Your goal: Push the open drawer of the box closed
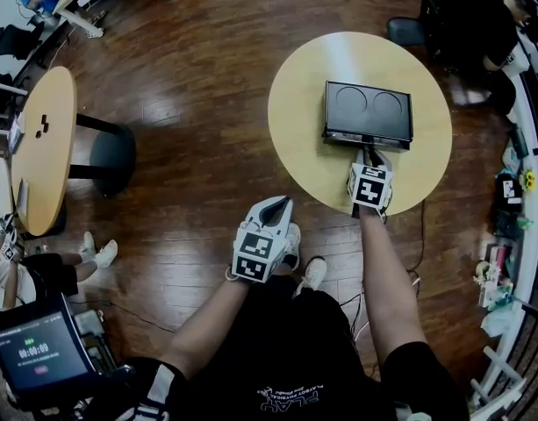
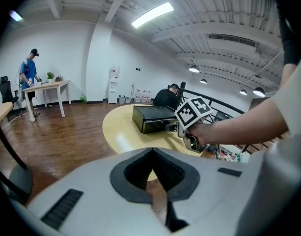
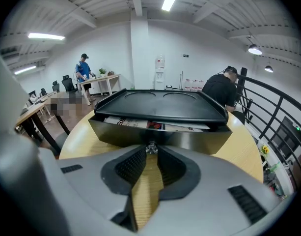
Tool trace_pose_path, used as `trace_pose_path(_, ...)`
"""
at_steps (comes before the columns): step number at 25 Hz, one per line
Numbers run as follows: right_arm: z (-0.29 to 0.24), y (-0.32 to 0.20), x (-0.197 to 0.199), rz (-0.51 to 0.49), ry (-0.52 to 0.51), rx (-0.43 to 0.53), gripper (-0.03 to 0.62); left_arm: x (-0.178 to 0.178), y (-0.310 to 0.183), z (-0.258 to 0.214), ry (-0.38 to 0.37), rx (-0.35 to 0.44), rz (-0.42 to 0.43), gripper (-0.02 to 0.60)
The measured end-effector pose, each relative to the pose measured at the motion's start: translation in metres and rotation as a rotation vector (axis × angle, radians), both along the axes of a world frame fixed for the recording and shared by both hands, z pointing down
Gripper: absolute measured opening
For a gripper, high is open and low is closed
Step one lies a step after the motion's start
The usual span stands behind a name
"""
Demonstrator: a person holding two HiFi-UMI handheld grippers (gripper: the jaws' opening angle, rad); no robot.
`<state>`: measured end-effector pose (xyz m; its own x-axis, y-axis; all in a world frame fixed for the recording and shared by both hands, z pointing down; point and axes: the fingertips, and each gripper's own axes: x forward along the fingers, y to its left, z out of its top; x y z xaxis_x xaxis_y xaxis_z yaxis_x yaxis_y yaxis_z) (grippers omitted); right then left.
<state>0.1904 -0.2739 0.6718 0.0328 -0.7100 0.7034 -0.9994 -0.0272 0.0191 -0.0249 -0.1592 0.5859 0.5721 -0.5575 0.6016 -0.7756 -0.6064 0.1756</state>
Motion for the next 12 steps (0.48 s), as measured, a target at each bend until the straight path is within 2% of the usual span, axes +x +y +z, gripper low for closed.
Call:
trace_pose_path(6, -0.004, -0.016, 0.003, -0.018, 0.022, 0.035, 0.077, -0.001, 0.001, 0.000, -0.004, 0.000, 0.008, -0.003)
trace_pose_path(12, -0.005, -0.023, 0.007, -0.007, 0.030, 0.026, 0.078, 0.002, -0.003, -0.003, 0.000, 0.007, 0.009, -0.003)
